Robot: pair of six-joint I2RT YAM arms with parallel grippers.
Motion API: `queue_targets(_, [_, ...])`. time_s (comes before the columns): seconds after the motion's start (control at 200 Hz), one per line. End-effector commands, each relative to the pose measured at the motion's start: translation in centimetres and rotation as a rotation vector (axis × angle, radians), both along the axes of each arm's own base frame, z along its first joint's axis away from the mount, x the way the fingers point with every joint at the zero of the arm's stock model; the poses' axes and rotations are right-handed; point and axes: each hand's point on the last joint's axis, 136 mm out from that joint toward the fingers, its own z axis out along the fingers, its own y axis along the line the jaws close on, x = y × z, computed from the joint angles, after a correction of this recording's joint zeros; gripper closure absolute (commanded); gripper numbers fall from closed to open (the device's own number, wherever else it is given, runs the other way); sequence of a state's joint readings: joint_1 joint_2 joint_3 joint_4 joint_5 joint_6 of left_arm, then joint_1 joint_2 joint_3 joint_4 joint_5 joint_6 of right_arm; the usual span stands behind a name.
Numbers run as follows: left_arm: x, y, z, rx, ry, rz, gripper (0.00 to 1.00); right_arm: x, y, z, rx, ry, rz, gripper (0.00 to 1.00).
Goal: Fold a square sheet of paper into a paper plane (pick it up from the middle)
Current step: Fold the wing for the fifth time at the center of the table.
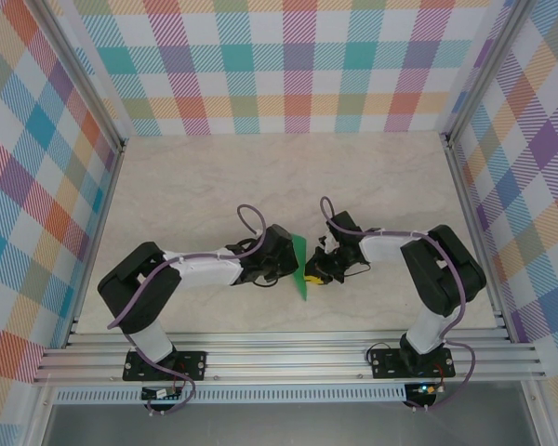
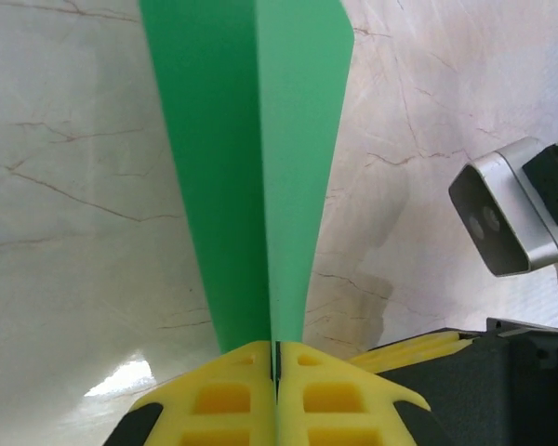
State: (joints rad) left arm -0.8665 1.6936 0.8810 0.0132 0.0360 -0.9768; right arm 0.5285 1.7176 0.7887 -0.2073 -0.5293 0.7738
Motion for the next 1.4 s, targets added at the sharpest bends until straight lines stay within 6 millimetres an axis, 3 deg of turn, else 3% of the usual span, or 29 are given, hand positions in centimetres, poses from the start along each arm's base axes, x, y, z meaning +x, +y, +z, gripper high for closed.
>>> queue_targets(0.0, [-0.4, 0.3, -0.6, 0.060, 0.037, -0.001, 1.00, 1.3, -2.4, -0.3, -0.126, -0.137, 0.004, 0.84])
queue_targets(0.105, [-0.3, 0.3, -0.4, 0.070, 0.049, 0.004, 1.00, 1.5, -3.0, 0.3, -0.139, -0.221, 0.015, 0.81])
queue_targets(0.43, [-0.3, 0.2, -0.5, 0.115, 0.087, 0.002, 1.00, 0.9, -1.9, 3.2, -0.007, -0.543, 0.130, 0.49])
queue_targets(0.65, [-0.2, 0.0, -0.7, 0.128, 0.102, 0.004, 1.00, -0.7, 0.1, 4.4, -0.029, -0.839, 0.294, 0.50])
queue_targets(0.87, [-0.1, -0.3, -0.7, 0.114, 0.108, 0.008, 1.00, -1.8, 0.7, 5.5, -0.058, -1.073, 0.364, 0.53])
queue_targets(1.135, [0.0, -0.5, -0.7, 0.107, 0.111, 0.009, 1.00, -2.7, 2.3, 5.7, -0.077, -1.200, 0.477, 0.56])
queue_targets(1.395, [0.0, -0.7, -0.6, 0.094, 0.110, 0.011, 1.00, -2.3, 3.4, 4.6, -0.127, -1.230, 0.528, 0.57])
